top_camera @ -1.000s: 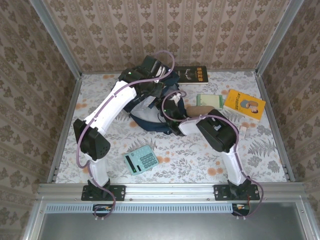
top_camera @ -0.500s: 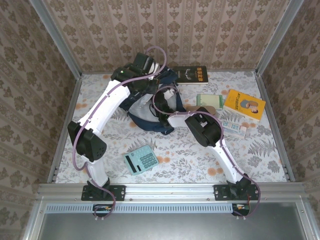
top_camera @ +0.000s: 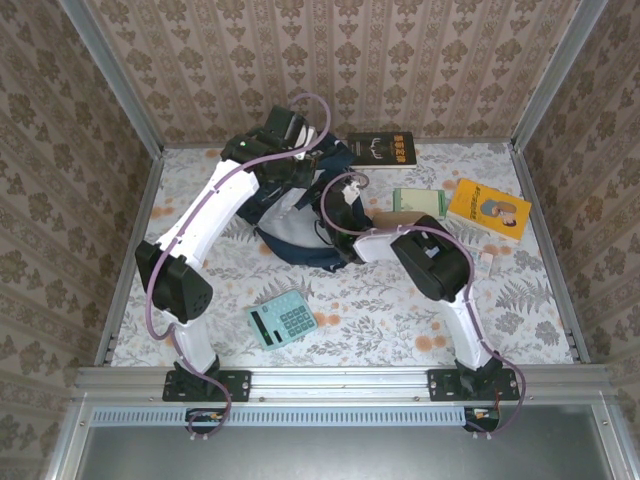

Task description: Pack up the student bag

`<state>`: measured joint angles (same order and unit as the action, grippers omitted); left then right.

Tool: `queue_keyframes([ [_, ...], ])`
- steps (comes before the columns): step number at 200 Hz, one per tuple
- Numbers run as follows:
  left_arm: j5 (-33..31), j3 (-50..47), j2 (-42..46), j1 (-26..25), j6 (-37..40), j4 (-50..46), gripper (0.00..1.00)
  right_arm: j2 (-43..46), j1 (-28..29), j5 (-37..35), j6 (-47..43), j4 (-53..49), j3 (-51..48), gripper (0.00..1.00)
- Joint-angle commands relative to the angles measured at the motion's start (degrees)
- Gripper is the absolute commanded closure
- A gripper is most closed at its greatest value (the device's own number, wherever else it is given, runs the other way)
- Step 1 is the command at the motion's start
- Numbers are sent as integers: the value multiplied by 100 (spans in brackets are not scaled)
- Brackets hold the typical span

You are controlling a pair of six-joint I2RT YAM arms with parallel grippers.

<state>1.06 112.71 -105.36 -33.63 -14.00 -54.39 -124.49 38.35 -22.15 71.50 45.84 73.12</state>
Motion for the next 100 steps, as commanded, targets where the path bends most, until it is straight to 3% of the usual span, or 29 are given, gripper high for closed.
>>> queue_keyframes([
  [1,-74,-24,278,49,-125,325,100,755,-42,472,-272,-428,-415,21],
  [26,-291,-95,262,-1,-143,350,100,1506,-80,605,-539,-935,-1051,22],
  [69,-607,-161,322,-151,-542,327,100,2764,-325,957,-1656,-2772,-1478,21],
  [100,-629,-1329,1072,-275,-1070,1296,100,3570,-543,858,-2002,-3200,-2149,21],
])
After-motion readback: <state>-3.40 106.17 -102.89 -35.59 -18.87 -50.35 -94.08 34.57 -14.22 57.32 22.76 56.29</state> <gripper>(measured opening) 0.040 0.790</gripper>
